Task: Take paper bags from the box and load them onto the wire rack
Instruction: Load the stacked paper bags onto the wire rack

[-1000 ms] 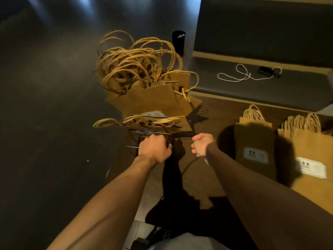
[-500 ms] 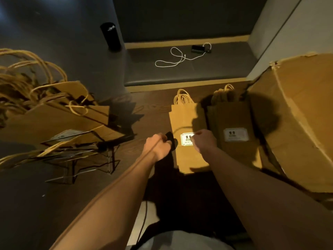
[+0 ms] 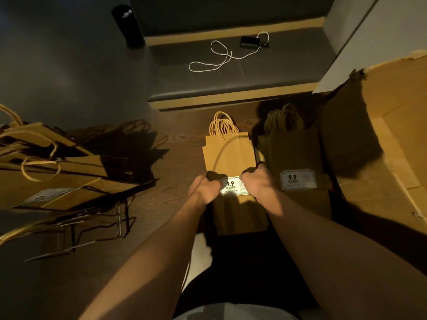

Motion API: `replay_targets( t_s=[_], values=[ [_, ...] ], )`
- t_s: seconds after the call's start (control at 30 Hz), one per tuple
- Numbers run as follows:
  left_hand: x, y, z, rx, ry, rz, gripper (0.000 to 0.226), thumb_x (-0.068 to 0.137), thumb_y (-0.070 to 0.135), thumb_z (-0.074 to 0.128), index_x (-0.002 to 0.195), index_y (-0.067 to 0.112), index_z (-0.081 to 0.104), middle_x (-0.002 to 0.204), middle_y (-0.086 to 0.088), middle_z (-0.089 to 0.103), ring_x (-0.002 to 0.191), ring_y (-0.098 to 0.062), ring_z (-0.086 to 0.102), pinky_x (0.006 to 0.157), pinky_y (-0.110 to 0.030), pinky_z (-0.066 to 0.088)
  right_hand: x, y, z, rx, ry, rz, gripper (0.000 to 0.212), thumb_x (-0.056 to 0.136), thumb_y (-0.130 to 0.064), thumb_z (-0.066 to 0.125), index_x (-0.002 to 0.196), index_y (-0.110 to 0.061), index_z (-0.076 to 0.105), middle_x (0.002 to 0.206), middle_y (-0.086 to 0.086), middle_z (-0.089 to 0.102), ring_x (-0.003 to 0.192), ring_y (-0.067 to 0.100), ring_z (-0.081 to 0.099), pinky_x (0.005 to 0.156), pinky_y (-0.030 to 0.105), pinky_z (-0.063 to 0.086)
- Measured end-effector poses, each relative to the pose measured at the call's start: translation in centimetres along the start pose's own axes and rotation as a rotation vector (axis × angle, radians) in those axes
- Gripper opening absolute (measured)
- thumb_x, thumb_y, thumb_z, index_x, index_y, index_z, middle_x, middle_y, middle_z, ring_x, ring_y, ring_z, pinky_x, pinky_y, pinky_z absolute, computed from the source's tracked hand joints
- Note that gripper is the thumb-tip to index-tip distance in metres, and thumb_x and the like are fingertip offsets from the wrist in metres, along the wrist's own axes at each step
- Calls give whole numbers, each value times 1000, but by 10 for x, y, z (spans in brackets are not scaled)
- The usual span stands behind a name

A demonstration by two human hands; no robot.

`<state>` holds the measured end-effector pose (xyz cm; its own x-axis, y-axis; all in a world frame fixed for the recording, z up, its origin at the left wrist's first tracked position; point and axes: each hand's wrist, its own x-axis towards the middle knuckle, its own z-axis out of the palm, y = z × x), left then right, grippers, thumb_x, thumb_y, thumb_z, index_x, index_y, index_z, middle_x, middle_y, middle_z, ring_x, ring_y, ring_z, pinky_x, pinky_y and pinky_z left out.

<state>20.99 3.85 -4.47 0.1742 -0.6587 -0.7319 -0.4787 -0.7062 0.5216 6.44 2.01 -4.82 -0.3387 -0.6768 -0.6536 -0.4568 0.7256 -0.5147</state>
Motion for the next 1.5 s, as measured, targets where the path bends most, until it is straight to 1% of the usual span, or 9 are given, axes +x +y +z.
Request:
replay_targets(
  t_s=[0.13, 0.37, 0.6, 0.77, 1.03, 1.17, 1.33, 1.43, 1.5],
  values=[
    [6, 0, 0, -114, -9, 7, 33, 68, 32, 69, 95, 16, 77, 94, 1, 75, 91, -20, 70, 82, -38, 58, 7, -5, 3, -25, 30, 22, 47, 81, -21, 62, 126, -11, 50, 121, 11, 58, 107, 31, 59, 89, 37, 52],
    [14, -2, -7, -140, -3, -10, 32, 63, 31, 71, 90, 14, 76, 93, -3, 75, 90, -23, 70, 83, -43, 60, 6, -5, 4, -23, -28, 31, 15, 84, -23, 60, 82, -11, 52, 93, 9, 63, 87, 29, 64, 72, 34, 53],
    [5, -2, -8, -196, 13, -11, 32, 61, 34, 66, 87, 17, 75, 94, -2, 74, 88, -22, 69, 75, -34, 58, -3, -11, 1, 76, 45, 9, 31, 74, -21, 50, 98, -4, 60, 98, 12, 65, 82, 30, 61, 63, 34, 44],
    [-3, 1, -13, -317, 65, -2, 47, 66, 31, 70, 110, 15, 63, 101, -2, 68, 93, -22, 66, 83, -37, 58, -13, -11, -8, 208, 44, -95, 31, 79, -20, 54, 106, -8, 60, 101, 12, 65, 87, 28, 63, 61, 30, 43],
    [-20, 4, -42, -629, -51, 208, 22, 93, -8, 55, 105, 11, 60, 88, -3, 72, 75, -18, 70, 65, -32, 58, -30, -22, -15, 512, -267, -187, 34, 80, -1, 71, 111, -12, 62, 107, 15, 68, 101, 35, 63, 94, 50, 51],
    [-25, -1, -61, -700, -42, 288, 19, 91, -3, 63, 105, 9, 61, 93, -6, 73, 77, -16, 72, 69, -34, 60, -41, -34, -16, 564, -317, -262, 41, 80, 6, 67, 118, -12, 64, 90, 0, 65, 78, 16, 54, 68, 34, 43],
    [-39, -10, -88, -669, -28, 434, 18, 95, -5, 55, 110, 4, 59, 95, -11, 69, 75, -15, 67, 61, -22, 55, -57, -53, -9, 572, -354, -329, 23, 81, 8, 66, 80, -16, 67, 65, -5, 64, 73, 19, 54, 68, 35, 39],
    [-48, -13, -103, -546, 116, 510, 16, 98, 3, 55, 106, 12, 64, 102, -10, 72, 89, -16, 67, 80, -30, 59, -70, -63, -7, 449, -394, -418, 19, 78, 5, 69, 69, -10, 61, 61, 0, 59, 65, 22, 52, 63, 36, 41],
    [-52, -17, -112, -535, 160, 523, 16, 98, 8, 57, 103, 20, 65, 104, -6, 73, 96, -17, 69, 91, -38, 56, -78, -71, -7, 396, -422, -494, 13, 80, 4, 67, 90, -3, 66, 86, 9, 68, 83, 29, 62, 75, 42, 50]
  ],
)
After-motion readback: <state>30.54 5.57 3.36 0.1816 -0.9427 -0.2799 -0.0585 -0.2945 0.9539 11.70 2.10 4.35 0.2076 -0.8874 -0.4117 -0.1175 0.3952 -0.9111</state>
